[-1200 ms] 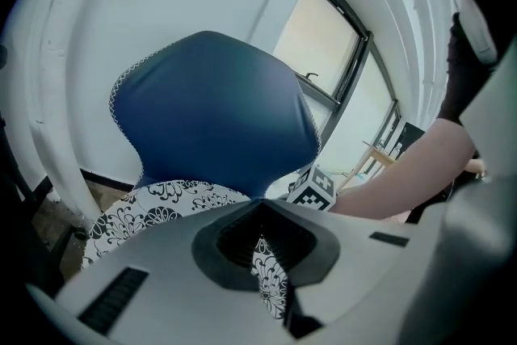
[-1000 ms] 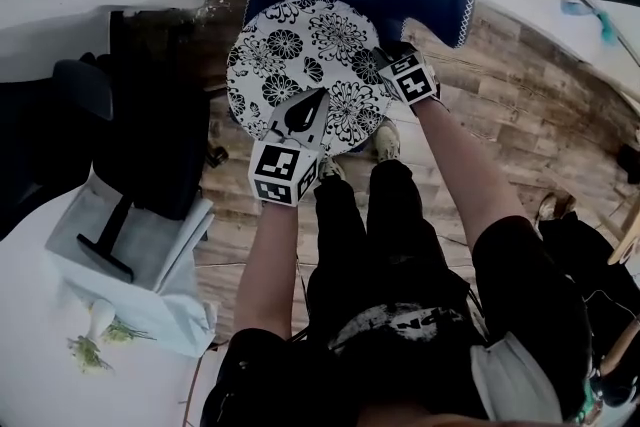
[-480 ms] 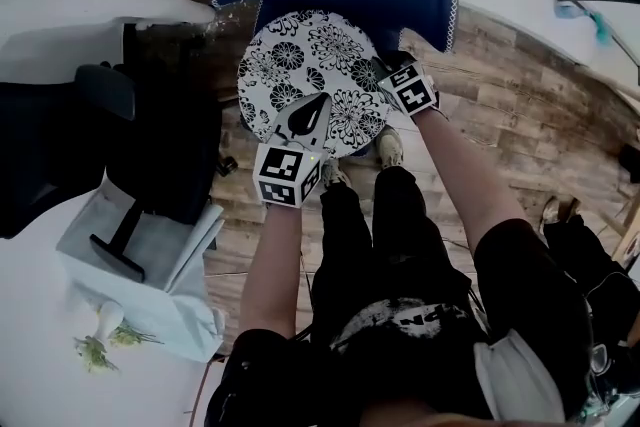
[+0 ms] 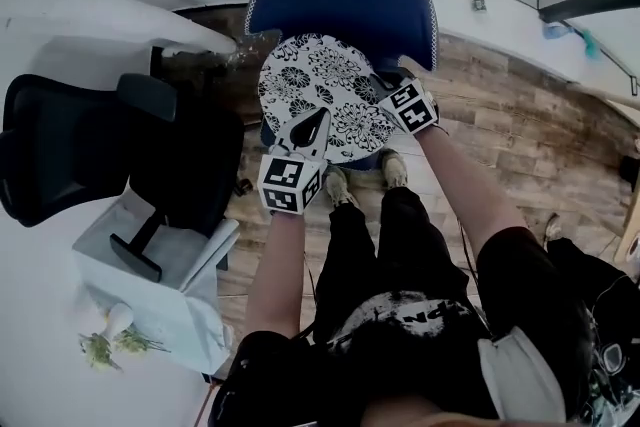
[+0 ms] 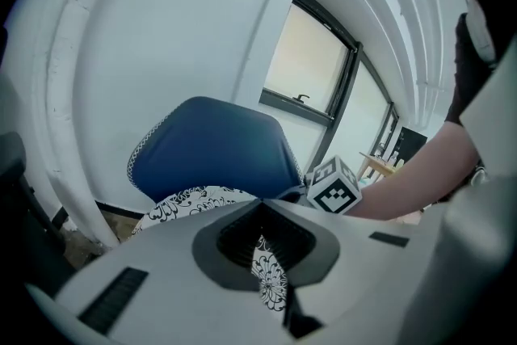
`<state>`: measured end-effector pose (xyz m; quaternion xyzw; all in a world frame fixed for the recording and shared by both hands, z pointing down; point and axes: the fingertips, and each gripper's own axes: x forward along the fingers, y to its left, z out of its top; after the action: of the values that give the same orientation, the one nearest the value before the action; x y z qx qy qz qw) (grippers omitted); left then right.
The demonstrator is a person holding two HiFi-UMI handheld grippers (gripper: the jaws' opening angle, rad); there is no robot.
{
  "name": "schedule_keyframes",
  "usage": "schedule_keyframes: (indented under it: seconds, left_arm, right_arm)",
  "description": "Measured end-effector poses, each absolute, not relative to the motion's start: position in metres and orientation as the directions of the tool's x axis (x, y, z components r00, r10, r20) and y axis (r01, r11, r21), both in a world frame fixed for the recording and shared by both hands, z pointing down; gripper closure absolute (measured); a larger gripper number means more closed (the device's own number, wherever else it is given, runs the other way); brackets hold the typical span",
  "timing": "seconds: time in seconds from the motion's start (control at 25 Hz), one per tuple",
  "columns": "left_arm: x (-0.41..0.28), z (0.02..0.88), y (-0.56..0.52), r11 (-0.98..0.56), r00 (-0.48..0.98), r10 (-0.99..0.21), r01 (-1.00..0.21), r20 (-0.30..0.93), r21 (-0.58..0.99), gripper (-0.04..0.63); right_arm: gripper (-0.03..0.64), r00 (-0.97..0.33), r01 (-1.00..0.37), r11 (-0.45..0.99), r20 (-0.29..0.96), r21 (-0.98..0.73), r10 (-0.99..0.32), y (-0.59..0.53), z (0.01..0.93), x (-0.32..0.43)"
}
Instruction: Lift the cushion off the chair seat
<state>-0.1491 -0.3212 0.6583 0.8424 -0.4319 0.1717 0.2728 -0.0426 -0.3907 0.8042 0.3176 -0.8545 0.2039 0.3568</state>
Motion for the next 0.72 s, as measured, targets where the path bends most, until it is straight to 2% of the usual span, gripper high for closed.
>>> schedule_keyframes:
  seconds: [0.72]
  left_arm:
    - [-0.153,0.535,-0.314,-0.534,0.569,-0.687,-0.817,0.451,0.218,0.583]
  right_arm:
    - [0.589,-0.612,-0.728,0.680,0.531,-0.089,-0.586,-0.374,0.598,-0.040]
